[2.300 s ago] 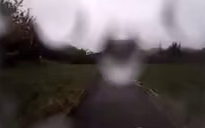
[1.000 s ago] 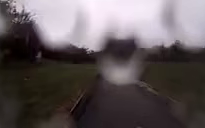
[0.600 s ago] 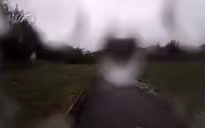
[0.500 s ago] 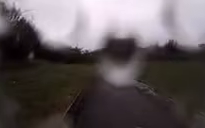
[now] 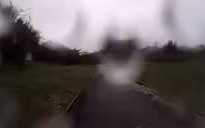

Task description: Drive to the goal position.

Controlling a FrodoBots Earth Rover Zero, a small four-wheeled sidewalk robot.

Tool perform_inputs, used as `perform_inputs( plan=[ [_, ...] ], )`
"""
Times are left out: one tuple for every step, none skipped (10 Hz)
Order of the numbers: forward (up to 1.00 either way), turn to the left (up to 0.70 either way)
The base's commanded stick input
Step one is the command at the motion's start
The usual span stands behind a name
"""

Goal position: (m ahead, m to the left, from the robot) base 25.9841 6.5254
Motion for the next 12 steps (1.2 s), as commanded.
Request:
perform_inputs(
  plan=[
    [0.70, 0.00],
    [0.70, 0.00],
    [0.70, -0.10],
    [0.70, -0.23],
    [0.70, -0.28],
    [0.70, -0.28],
    [0.70, 0.00],
    [0.70, 0.00],
    [0.70, 0.00],
    [0.70, 0.00],
    [0.70, 0.00],
    [0.70, 0.00]
  ],
)
